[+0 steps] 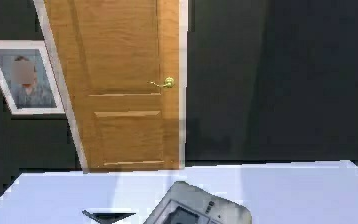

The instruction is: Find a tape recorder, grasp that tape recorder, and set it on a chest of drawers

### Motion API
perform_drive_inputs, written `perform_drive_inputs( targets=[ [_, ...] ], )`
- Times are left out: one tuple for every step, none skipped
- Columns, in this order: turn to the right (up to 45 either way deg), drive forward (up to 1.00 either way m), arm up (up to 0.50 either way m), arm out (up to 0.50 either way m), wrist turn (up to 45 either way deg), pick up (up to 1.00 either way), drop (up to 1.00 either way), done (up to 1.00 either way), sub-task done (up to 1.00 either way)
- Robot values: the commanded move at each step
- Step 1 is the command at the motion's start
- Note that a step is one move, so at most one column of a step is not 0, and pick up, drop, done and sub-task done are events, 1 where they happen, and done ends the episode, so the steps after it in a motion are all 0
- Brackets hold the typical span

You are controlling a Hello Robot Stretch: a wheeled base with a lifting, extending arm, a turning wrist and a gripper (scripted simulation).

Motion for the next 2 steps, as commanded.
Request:
perform_drive_inputs(
  targets=[
    [42.0,0.0,0.0,0.0,0.0,0.0,0.0,0.0,0.0],
    [0.0,0.5,0.0,0.0,0.0,0.0,0.0,0.0,0.0]
  ],
)
